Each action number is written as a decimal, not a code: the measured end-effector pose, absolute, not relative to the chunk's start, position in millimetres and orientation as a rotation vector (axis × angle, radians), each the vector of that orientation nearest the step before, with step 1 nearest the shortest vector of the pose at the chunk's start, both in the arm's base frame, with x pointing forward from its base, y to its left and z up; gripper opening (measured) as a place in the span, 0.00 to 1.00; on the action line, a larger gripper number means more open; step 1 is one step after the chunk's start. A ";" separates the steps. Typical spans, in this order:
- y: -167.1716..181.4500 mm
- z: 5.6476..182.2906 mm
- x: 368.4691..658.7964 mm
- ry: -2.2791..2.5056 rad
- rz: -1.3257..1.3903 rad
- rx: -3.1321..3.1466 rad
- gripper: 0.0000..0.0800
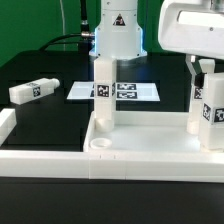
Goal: Assemble desk
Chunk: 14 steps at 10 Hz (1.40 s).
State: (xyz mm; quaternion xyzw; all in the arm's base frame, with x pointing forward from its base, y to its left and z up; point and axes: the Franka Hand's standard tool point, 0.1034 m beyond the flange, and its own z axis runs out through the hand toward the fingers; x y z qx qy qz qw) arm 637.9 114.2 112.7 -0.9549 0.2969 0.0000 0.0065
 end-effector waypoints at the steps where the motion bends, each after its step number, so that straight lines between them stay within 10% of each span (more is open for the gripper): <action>1: 114.5 112.7 637.9 0.790 -0.001 -3.028 0.81; 12: 99.9 114.9 641.7 -0.330 -0.012 -3.164 0.81; 14: 99.9 114.7 641.6 -0.328 -0.012 -3.164 0.48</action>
Offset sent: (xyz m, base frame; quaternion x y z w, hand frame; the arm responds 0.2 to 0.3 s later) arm -0.0048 -0.0006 0.0016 -0.0033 0.0025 -0.2011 0.9796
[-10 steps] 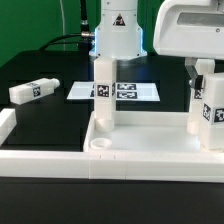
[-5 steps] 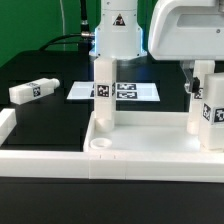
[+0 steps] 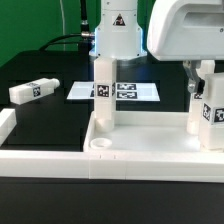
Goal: Assemble desk
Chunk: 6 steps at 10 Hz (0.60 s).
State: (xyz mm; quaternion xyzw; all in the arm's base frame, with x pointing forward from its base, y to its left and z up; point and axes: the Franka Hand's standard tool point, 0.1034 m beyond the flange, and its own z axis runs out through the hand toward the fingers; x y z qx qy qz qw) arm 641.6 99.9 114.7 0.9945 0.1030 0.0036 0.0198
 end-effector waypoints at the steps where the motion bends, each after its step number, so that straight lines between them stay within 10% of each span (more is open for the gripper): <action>1: 100.0 114.7 641.6 0.319 0.011 3.086 0.48; 6: 98.9 114.7 641.8 0.043 0.017 3.105 0.37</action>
Offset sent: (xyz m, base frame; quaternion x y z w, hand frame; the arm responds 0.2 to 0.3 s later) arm 0.0000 0.0000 0.0000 0.0000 0.0000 0.0000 1.0000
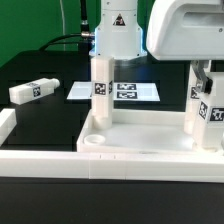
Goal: Assemble desk
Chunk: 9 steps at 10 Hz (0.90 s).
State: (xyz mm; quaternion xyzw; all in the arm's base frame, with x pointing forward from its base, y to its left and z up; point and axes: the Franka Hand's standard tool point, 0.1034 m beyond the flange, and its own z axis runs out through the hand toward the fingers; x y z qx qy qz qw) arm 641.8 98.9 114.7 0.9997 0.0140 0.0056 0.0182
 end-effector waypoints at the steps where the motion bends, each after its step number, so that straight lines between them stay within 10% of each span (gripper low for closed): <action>1: 97.1 114.1 642.5 -0.156 0.035 3.135 0.37; 9: 99.5 111.5 643.6 -1.282 0.029 2.923 0.37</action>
Offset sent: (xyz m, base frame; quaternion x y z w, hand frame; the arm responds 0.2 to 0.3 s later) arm -0.0032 0.0103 -0.0069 0.0488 -0.0103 0.2117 0.9761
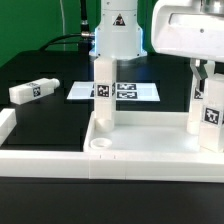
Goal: Assemble desk
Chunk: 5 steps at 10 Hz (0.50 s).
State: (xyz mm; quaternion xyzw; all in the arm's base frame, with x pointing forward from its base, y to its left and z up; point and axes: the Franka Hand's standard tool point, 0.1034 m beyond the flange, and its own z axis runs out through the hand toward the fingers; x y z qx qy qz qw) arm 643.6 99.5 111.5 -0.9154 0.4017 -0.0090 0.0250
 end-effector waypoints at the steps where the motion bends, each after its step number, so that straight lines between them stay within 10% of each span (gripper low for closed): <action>1: 99.2 111.4 643.5 1.347 -0.025 -2.782 0.37; 5: 98.1 110.6 641.9 1.701 -0.030 -2.556 0.37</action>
Offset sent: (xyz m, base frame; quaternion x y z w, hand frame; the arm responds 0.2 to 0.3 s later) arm 0.0000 0.0000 0.0000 0.0000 0.0000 0.1938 0.9810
